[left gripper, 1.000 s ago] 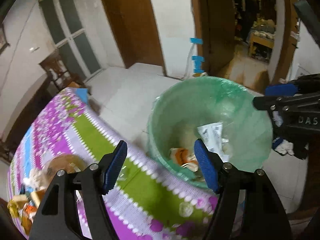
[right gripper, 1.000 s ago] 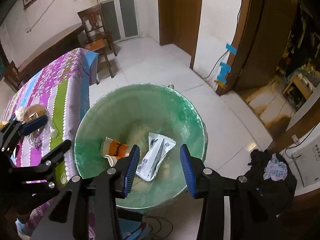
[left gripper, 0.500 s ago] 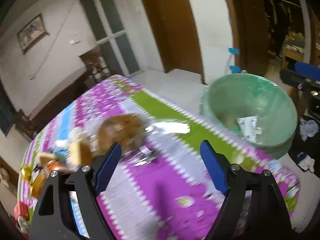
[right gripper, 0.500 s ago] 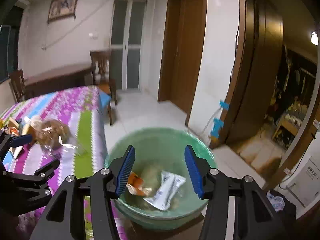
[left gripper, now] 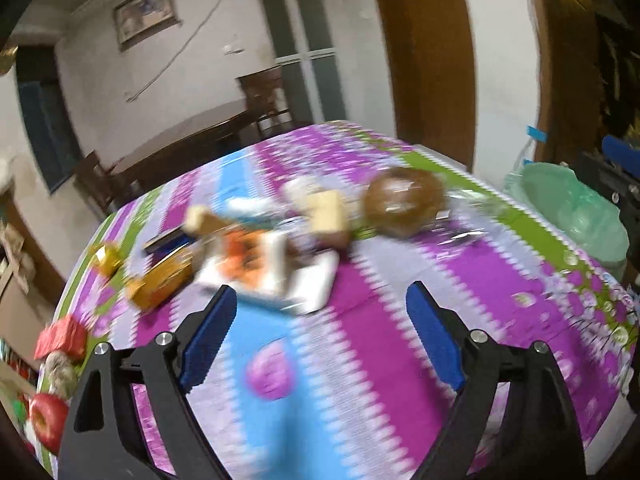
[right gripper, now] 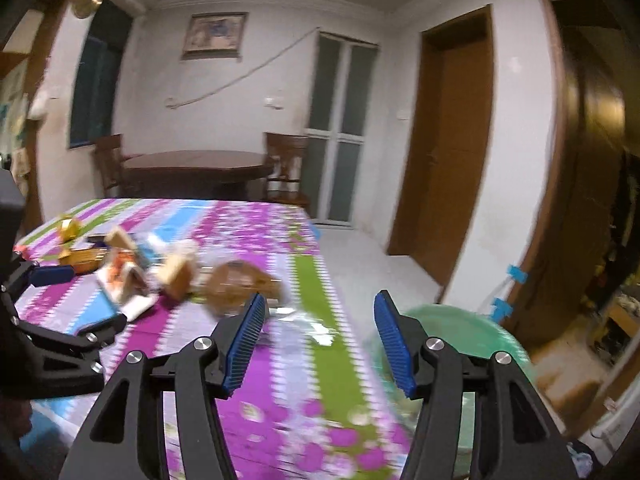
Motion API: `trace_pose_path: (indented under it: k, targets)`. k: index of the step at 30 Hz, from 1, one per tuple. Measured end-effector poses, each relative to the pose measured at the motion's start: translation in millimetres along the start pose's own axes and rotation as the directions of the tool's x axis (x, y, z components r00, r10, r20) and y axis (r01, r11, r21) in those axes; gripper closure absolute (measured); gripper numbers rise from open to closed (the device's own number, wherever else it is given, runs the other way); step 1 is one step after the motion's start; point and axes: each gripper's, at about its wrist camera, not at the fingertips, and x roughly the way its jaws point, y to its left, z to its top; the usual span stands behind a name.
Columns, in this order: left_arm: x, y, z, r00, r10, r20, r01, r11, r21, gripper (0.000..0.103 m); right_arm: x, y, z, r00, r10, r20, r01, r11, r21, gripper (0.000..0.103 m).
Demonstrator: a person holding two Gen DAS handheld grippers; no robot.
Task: Collect trash
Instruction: 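Move both tools back over the table toward the remaining trash, then grasp the orange-white paper packet with the right tool while the left tool grasps the gold box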
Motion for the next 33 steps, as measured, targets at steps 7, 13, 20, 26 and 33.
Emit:
trace_pose_path:
  k: [7, 13, 20, 26, 33]
  targets:
    - [10.4, 104.1, -9.4, 0.988, 0.134, -0.076, -0.142, 0.982, -0.127, 0.018, 27.3, 66.7, 22.3, 0.949, 0.311, -0.061, -0.315, 0.946, -0.073, 0.037]
    - [44.7, 160.6, 7.0, 0.976, 0.172, -0.137, -0.198, 0.956, -0.216, 0.017, 85.2, 145.7, 49.5, 0.800, 0.553, -0.232, -0.596, 0.773, -0.216, 0.031]
    - [72.7, 166.2, 7.8, 0.968, 0.206, -0.142, -0.228, 0.960, -0.161, 0.016, 147.7, 196.2, 54.1, 0.744, 0.531, -0.405, -0.658, 0.689, -0.305, 0.033]
    - [84.9, 178.4, -3.4, 0.976, 0.149, -0.162, -0.178, 0.967, -0.184, 0.016, 169.4, 203.7, 34.9, 0.728, 0.512, -0.456, -0.666, 0.688, -0.288, 0.068]
    - [91.8, 192.8, -8.4, 0.981, 0.063, -0.183, -0.109, 0.961, -0.254, 0.016, 141.3, 182.0, 46.5, 0.759, 0.560, -0.332, -0.641, 0.731, -0.233, 0.085]
